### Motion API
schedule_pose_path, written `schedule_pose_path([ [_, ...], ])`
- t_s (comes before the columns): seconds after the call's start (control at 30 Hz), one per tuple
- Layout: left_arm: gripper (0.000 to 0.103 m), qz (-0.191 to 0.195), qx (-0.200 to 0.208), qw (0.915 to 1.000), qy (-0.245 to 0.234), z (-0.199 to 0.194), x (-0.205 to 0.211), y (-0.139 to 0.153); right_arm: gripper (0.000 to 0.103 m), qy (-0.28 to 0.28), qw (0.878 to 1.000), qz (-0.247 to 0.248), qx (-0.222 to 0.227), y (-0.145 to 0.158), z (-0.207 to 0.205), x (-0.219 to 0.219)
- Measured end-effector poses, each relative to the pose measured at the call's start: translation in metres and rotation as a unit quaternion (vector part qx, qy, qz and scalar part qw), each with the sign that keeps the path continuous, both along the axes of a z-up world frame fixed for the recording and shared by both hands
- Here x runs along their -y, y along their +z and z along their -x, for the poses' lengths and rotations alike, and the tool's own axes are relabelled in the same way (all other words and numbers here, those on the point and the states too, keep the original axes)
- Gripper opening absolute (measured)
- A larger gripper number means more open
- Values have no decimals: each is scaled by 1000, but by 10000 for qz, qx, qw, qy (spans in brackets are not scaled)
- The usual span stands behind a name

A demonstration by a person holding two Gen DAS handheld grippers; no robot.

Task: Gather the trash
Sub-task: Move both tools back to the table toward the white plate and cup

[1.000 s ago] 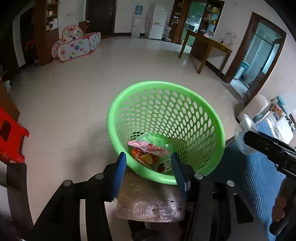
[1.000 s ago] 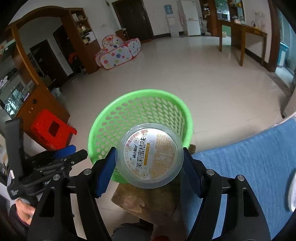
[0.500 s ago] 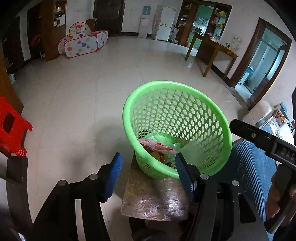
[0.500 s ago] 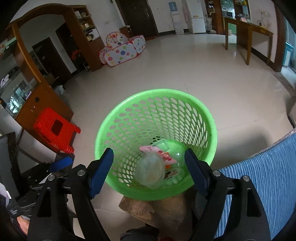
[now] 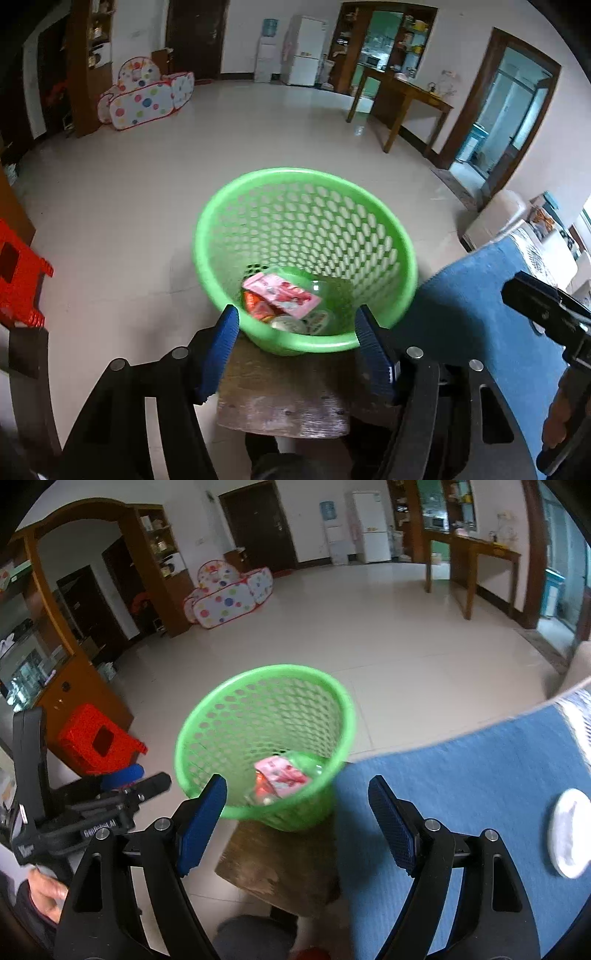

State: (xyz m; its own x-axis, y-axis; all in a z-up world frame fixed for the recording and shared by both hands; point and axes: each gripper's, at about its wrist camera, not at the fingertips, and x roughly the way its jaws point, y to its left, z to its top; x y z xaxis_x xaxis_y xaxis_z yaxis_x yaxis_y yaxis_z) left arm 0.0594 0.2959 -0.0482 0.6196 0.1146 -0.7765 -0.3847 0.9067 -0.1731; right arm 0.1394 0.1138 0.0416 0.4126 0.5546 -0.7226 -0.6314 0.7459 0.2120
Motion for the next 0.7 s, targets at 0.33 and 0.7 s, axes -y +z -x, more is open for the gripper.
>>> schedule_pose_path([
  [0.33,65,-25,10,9981,-623,-21,68,9,79,-833,9957,309,276,-5,2,108],
  [0.7,70,-7,-41,9907,-1359,-48,156,14,80,-1939,9792,511,297,-14,-13,242],
])
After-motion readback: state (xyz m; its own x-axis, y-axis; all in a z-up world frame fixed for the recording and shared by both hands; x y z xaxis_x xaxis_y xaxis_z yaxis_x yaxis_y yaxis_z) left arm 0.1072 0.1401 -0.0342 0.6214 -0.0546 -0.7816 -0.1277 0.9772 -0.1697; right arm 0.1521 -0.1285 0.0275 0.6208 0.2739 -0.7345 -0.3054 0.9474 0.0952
